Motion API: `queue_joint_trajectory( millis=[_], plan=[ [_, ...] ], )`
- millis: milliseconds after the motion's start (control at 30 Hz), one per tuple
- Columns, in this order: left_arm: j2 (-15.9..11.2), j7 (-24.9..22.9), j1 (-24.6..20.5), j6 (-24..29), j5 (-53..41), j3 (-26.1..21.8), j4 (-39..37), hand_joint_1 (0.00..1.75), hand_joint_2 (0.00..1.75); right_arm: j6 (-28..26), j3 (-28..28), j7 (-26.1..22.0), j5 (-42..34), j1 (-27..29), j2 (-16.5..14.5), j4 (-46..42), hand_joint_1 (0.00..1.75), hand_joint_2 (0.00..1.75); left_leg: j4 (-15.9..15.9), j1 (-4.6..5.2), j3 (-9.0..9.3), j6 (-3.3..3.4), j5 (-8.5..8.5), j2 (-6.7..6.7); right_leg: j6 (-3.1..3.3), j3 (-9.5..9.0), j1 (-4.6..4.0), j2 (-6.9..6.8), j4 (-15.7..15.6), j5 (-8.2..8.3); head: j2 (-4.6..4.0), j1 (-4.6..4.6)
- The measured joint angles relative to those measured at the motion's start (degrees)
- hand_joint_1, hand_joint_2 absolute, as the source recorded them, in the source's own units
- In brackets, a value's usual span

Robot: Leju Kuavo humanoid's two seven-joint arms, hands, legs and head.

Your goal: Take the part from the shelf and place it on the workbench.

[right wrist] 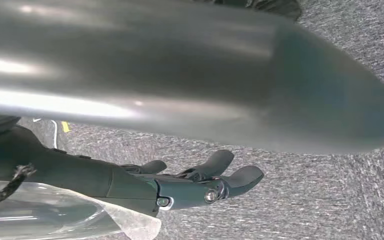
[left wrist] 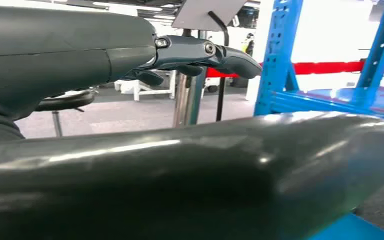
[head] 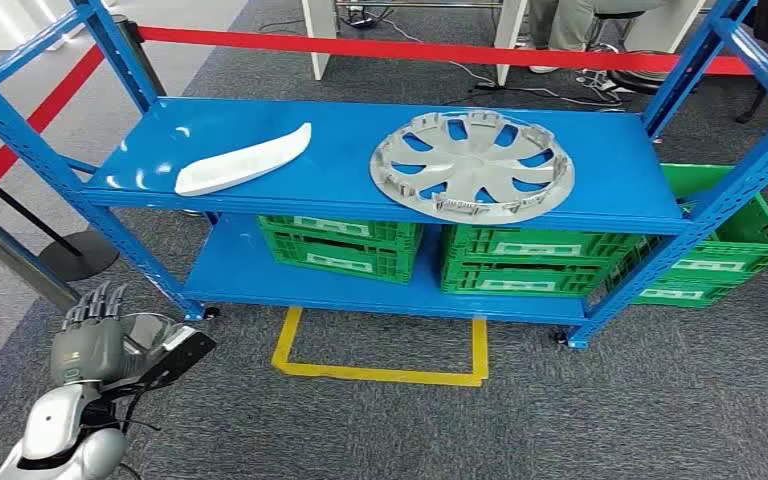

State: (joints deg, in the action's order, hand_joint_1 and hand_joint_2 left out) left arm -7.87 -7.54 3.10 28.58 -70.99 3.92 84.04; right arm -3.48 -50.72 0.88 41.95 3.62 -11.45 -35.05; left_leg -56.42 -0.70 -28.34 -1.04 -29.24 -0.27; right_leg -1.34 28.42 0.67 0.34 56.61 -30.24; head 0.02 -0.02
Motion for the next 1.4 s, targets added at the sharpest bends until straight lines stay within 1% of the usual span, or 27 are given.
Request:
queue_joint_trajectory(
  millis=[333,467,600,733,900,1100,1400],
  plan=[
    [-0.03,-0.13,-0.89,-0.05,-0.2,0.67,0.0,0.0,0.0,0.0,-0.55,-0.24,0.57,-0.29,0.0,0.46,0.0,0.0,0.0,0.0,-0.03,0.0,0.0,0.0,0.0,0.05,0.0,0.0,0.0,0.0,0.0,0.01],
    [-0.44,-0.78,-2.47,-0.46,-1.56,1.01,-0.05,0.0,0.0,0.24,-0.98,-0.28,2.01,-0.45,-0.01,0.64,0.0,0.0,0.0,0.0,-0.03,-0.01,0.01,0.0,0.01,0.04,0.0,-0.01,0.0,0.02,0.0,0.01],
    [-1.07,-1.51,-4.16,-1.27,-1.64,1.04,-0.17,0.0,0.0,1.44,-1.76,1.12,3.59,-0.24,-0.35,0.32,0.0,0.0,0.0,0.0,-0.03,0.0,0.03,0.0,0.05,0.04,0.0,0.0,0.0,0.05,0.0,0.0],
    [-1.39,-1.59,-4.95,-1.51,-0.55,1.04,-0.17,0.0,0.0,2.89,-2.83,2.49,5.15,0.23,-1.27,-1.16,0.0,0.0,0.0,0.0,-0.05,0.0,0.03,0.0,0.05,0.04,0.0,0.01,0.0,0.05,0.0,-0.01],
    [-1.65,-1.45,-5.17,-1.48,-0.11,1.04,-0.17,0.0,0.0,3.3,-3.81,2.33,5.92,0.25,-1.87,-1.77,0.0,0.0,0.0,0.0,-0.07,0.0,0.03,0.0,0.05,0.06,0.0,0.01,0.0,0.05,0.0,0.0],
    [-1.67,-1.44,-5.16,-1.48,-0.11,1.04,-0.17,0.0,0.0,3.27,-4.59,1.47,6.18,0.01,-1.91,-1.76,0.0,0.0,0.0,0.0,-0.08,0.0,0.03,0.0,0.04,0.05,0.0,0.0,0.0,0.05,0.0,0.0],
    [-1.67,-1.4,-4.23,-1.26,0.19,0.93,-0.17,0.0,0.0,3.32,-5.6,1.64,6.82,0.03,-2.21,-1.93,0.0,0.0,0.0,-0.01,-0.09,0.0,0.03,0.0,0.04,0.07,0.0,0.0,0.0,0.05,0.0,0.0]
  ],
)
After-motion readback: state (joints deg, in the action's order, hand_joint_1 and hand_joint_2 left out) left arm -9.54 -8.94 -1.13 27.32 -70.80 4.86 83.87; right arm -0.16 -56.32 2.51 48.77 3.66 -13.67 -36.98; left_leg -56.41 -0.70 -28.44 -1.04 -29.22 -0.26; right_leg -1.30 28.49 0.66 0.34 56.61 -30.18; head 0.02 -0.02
